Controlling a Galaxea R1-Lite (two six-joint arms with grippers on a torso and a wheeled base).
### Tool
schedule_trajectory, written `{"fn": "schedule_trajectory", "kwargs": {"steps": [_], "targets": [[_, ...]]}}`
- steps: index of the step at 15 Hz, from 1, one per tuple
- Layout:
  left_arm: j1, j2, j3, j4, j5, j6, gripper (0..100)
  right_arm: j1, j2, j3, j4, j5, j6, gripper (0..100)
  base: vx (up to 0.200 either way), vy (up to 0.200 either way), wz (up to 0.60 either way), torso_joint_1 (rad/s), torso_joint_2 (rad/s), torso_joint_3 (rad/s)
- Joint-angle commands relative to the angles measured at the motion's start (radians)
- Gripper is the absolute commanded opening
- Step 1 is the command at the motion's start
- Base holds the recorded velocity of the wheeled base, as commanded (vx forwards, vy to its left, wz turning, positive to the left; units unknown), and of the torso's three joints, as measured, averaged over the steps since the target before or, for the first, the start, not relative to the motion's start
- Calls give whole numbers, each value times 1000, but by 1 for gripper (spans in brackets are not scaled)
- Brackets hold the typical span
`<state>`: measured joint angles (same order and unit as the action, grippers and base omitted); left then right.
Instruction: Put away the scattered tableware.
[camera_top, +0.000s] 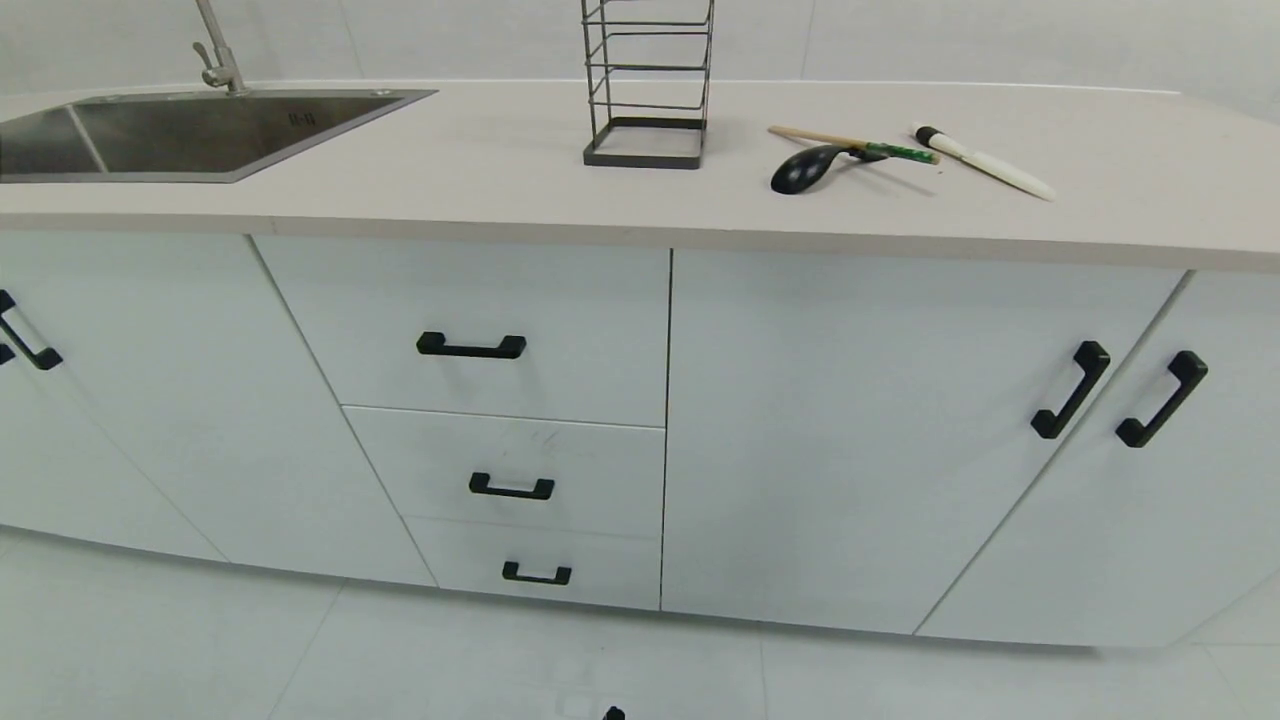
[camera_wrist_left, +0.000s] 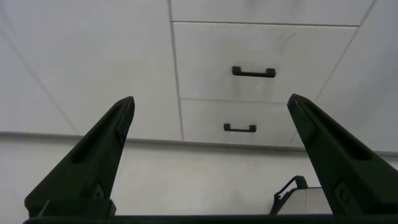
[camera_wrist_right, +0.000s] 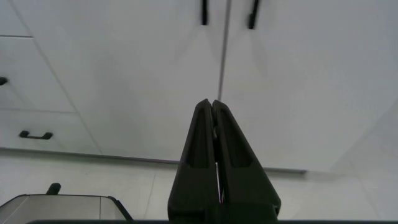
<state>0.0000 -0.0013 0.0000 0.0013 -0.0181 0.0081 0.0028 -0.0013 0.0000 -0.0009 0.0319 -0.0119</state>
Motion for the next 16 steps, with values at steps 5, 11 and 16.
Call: {"fn": "schedule_trajectory", "kwargs": {"steps": [5,11,16], "targets": [[0,1,0,0,0,1,100,0,1,0,-1,0,0,0,0,-40,0,1,0,0],[0,1,0,-1,1,0,100,0,1,0,-1,0,1,0,0,-67,0,1,0,2],[0,1,0,-7,-31,7,100,0,1,0,-1,0,1,0,0,0,0,0,0,0]]}}
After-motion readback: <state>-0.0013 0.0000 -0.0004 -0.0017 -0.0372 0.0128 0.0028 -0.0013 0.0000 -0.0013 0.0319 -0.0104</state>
